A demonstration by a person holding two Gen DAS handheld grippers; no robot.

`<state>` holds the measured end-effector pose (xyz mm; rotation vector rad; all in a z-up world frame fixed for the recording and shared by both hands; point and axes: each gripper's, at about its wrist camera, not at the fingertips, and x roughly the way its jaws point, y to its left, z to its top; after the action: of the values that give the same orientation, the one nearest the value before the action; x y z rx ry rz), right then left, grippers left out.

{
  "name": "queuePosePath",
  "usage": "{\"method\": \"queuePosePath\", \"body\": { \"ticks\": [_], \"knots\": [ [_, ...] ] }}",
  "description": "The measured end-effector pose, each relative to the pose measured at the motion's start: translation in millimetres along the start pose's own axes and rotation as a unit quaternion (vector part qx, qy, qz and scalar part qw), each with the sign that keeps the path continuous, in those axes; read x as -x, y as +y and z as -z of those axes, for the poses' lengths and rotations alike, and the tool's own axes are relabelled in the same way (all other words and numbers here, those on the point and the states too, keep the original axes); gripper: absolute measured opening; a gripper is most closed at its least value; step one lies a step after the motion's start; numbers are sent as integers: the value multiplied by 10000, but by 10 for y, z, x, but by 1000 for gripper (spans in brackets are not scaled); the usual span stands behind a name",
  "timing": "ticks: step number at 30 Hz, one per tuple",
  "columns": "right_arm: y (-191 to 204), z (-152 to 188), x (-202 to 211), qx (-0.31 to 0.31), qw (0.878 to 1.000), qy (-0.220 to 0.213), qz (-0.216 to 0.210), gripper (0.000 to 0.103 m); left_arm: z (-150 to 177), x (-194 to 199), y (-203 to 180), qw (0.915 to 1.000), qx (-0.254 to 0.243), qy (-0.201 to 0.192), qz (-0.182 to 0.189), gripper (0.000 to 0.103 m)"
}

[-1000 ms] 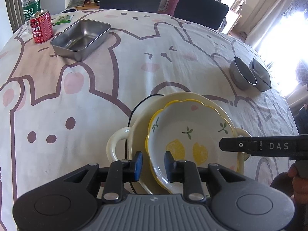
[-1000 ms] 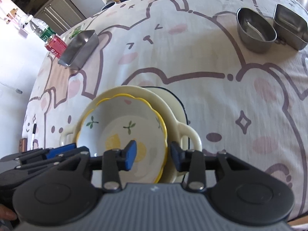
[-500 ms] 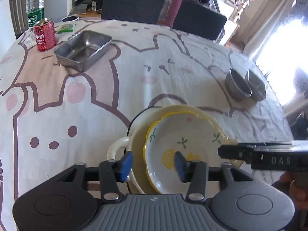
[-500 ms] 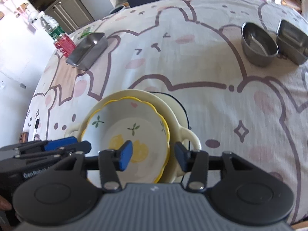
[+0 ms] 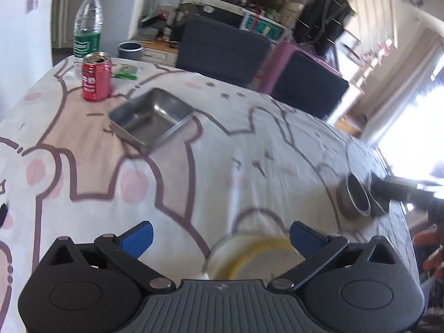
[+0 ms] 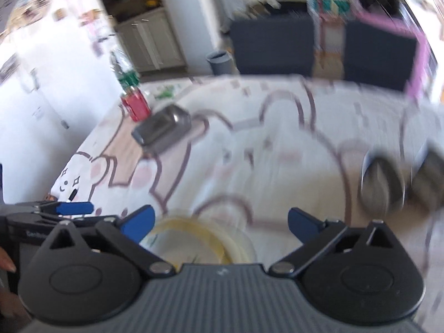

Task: Organize plates and bowls
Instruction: 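Move both grippers to the steel square tray and close them on its rim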

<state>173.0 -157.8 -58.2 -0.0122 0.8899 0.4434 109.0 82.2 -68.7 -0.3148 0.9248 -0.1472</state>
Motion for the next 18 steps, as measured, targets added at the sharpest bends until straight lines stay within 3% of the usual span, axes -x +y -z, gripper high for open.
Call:
{"method": "queuePosePath", "body": {
  "ticks": [5, 11, 14, 18],
  "knots": [
    [-234, -733, -453, 685, 9973, -233, -97, 103, -356, -269, 396, 9944, 1007, -178, -254, 103],
    [-178, -1389, -1443, 1272, 9916, -47, -212, 103, -610, -700, 979, 9659, 2513, -256, -561, 101],
    [5, -1543, -1959, 1459, 9881, 95, -481, 99, -680, -870, 1153, 9532, 2913, -354, -736, 92],
    [283, -1605, -2564, 1779, 9809, 314, -723, 88, -771, -1042, 1259, 9479, 3038, -494, -819, 83]
  ]
}}
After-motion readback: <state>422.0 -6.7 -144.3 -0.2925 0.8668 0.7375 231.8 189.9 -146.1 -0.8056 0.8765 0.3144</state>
